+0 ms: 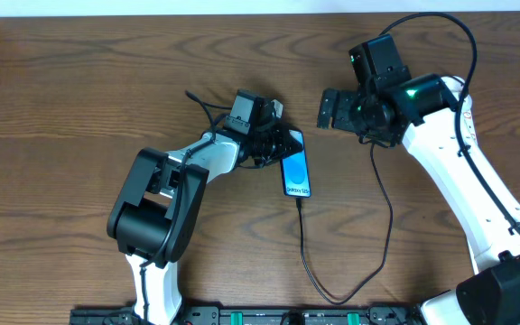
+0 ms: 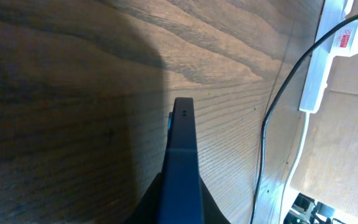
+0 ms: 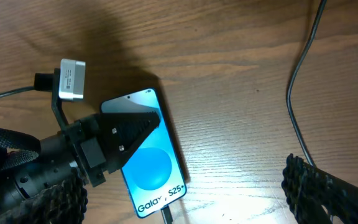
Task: Plug charger to phone and switch on socket
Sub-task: 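Rotate the held phone upright on the table with the left gripper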
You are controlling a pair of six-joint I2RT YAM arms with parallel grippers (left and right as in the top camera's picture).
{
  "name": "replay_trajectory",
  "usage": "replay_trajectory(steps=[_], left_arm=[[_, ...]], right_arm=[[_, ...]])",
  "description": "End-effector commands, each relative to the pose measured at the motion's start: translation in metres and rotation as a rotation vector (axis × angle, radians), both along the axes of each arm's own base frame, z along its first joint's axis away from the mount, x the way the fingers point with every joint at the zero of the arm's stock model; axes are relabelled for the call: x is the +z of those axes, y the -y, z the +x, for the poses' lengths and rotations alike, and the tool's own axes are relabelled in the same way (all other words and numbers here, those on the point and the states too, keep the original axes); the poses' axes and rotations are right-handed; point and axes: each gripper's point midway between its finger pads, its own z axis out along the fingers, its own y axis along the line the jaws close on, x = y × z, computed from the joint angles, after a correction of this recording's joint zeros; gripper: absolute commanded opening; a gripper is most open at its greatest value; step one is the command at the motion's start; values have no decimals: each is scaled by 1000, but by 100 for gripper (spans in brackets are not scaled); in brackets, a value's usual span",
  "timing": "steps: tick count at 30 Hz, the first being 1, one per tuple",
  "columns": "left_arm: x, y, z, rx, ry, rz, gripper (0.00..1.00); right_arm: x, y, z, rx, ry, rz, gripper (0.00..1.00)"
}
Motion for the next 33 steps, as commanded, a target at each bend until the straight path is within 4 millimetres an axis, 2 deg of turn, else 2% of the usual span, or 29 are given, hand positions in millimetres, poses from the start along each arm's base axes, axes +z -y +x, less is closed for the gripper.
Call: replay_trajectory(steps=[1,15,30,33], left_arm=[[-2,1,-5,-20,-5,-2,8],[-15,-9,-8,10,-35,66,7],[-16,-9,-8,11,-39,68,8],[-16,-9,-8,11,-39,68,15]], right_arm=[[7,0,0,11,26,-11,99],[7,0,0,12,30,-13,99],[7,0,0,12,30,-13,99],[7,0,0,12,30,-13,99]])
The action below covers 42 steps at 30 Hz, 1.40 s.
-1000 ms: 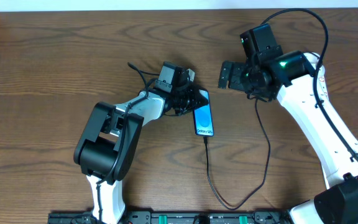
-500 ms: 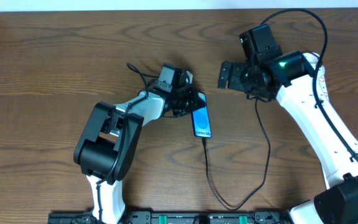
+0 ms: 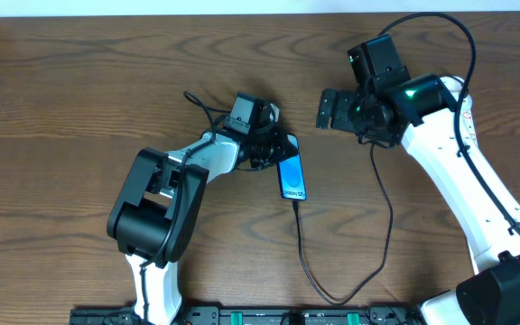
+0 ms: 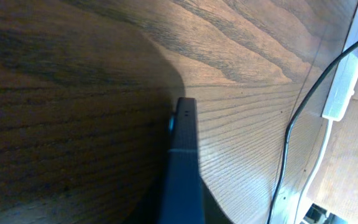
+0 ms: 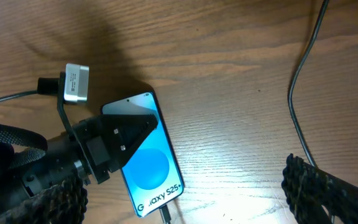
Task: Plug charger to phone and switch on socket
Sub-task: 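Rotate the held phone upright on the table with the left gripper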
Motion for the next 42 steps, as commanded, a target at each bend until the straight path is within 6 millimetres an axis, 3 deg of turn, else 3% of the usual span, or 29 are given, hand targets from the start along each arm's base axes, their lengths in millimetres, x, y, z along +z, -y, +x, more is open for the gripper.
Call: replay_trajectory(steps=[1,5,14,22,34,42], left_arm=[[-4,1,-4,-16,-6,0,17],[-4,1,-4,-16,-6,0,26],[-5,-1,-5,-11,-11,11,32],[-27,-25,-8,57,-49,166,41],[-29,-28,-10,61,-58,180,42],[-41,-50,-6,120,-47,313,43]], right_arm=[[7,1,1,8,28,-13,99],[7,1,1,8,29,-13,99],[7,1,1,8,28,-13,99],[7,1,1,8,28,-13,99],[7,1,0,8,28,-13,99],[7,1,0,9,28,-14,99]])
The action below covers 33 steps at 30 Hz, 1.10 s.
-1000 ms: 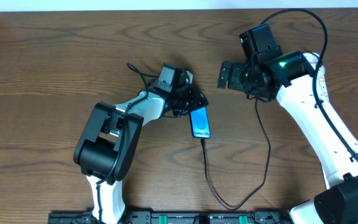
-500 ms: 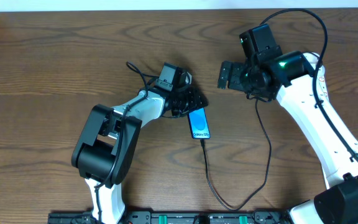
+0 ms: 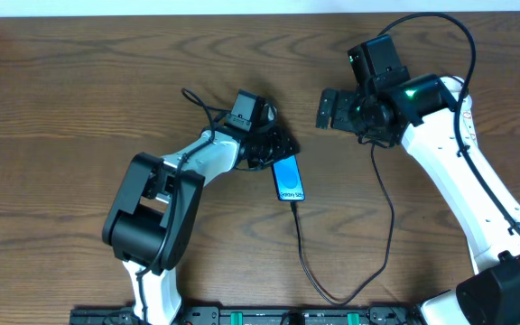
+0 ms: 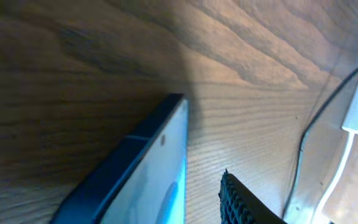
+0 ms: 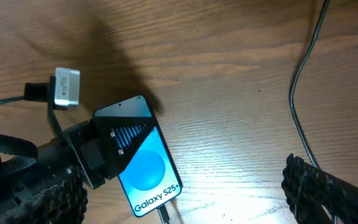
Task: Plug charger to phone and switch on socket
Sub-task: 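Rotate the held phone upright on the table with the left gripper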
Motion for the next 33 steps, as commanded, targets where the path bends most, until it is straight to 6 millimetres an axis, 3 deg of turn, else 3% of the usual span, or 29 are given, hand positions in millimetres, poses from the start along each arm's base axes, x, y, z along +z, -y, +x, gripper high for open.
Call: replay_trajectory(steps=[1,33], left_arm=[[-42,-36,-4,74,-26,204,43],[-45,-40,-10,73,-53,223,44]], right_arm=[[7,1,0,9,27,-13,99],[8,0,3,8,38,-9,99]])
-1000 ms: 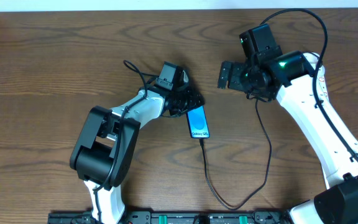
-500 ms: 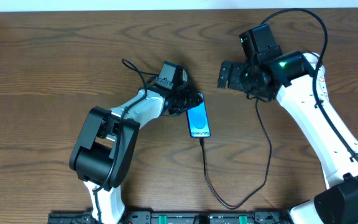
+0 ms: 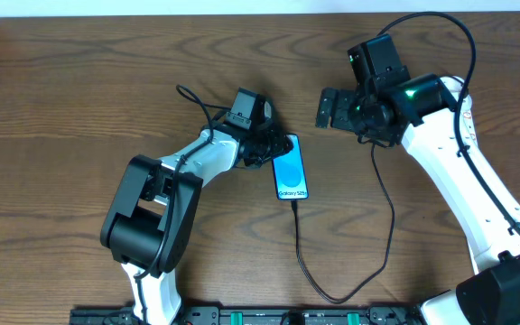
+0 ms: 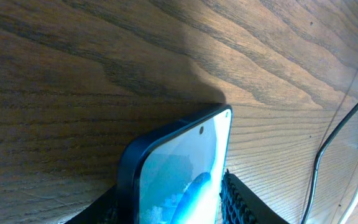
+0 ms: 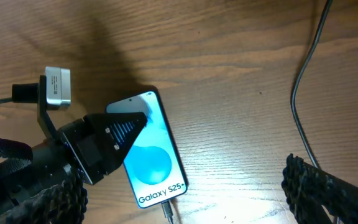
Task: Plug charger to phone and switch on socket
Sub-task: 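Rotate the held phone upright on the table with the left gripper, then open the left gripper and release the phone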
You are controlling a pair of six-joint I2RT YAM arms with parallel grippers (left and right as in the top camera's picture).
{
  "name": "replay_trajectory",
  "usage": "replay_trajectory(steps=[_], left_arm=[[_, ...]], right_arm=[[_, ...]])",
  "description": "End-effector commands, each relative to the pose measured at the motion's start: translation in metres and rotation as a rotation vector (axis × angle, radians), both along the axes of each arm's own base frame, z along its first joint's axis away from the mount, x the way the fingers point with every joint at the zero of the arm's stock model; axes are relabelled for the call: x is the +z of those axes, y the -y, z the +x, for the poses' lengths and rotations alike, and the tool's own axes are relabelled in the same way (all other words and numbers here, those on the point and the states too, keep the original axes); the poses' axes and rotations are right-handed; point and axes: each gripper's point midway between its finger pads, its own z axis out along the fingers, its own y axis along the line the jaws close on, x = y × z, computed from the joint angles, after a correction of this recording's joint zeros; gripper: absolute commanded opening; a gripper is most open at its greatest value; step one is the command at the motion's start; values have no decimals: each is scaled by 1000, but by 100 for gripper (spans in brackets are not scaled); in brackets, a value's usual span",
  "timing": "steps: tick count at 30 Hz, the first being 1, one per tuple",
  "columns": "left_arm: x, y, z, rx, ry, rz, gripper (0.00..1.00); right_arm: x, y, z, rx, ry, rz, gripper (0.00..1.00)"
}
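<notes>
The phone (image 3: pixel 292 169) has a lit blue screen and lies near the table's middle. A black charger cable (image 3: pixel 300 239) is plugged into its lower end (image 5: pixel 166 210). My left gripper (image 3: pixel 269 149) is shut on the phone's upper part. In the left wrist view the phone (image 4: pixel 179 165) sits between a dark finger and a ribbed pad (image 4: pixel 235 199). My right gripper (image 3: pixel 325 108) hangs open above the table to the phone's right, with nothing in it (image 5: pixel 179 190). Only a white sliver of the socket strip shows at the frame's edge.
The black cable loops from the phone toward the table's front edge (image 3: pixel 332 298) and back up along the right arm (image 3: pixel 388 208). Another stretch of cable (image 5: pixel 303 93) crosses the wood on the right. A camera block (image 5: pixel 55 87) sits on the left wrist.
The phone has turned so its screen faces the left wrist camera more fully, and it sits slightly farther back and right. The left gripper still holds it. The right arm has not moved.
At first the left gripper held the plugged-in phone edge-on to its wrist camera. It then shifted a little left, still edge-on. After that the screen began to show, and now it faces the camera. The right gripper stayed open in place throughout.
</notes>
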Motion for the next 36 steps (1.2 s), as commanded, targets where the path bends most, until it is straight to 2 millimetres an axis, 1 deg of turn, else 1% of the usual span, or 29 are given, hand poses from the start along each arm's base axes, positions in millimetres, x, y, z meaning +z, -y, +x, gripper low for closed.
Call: replay_trajectory(steps=[1,11,17,23,24,25,26,28,31,34,36], left_arm=[[-44,-29,-18,39,-83,148,44],[-45,-30,-20,38,-93,153,44],[-48,-36,-24,47,-111,187,44],[-49,-37,-25,48,-114,189,44],[-49,-38,-24,50,-113,190,48],[-49,-39,-23,55,-112,195,59],[-49,-42,-22,61,-112,195,64],[-49,-47,-19,77,-113,193,66],[-48,-61,-11,115,-114,190,67],[-44,-79,-2,165,-115,185,70],[-37,-92,2,169,-101,180,72]], right_arm=[[7,1,1,8,31,-12,99],[7,1,1,8,30,-12,99],[7,1,1,9,30,-12,99],[7,1,1,8,29,-12,99],[7,1,1,8,29,-13,99],[7,1,0,8,26,-14,99],[6,1,-1,8,22,-15,99],[6,2,-2,8,15,-19,99],[4,3,-5,8,4,-23,99],[4,3,-5,8,4,-24,99],[5,3,-4,8,6,-23,99]])
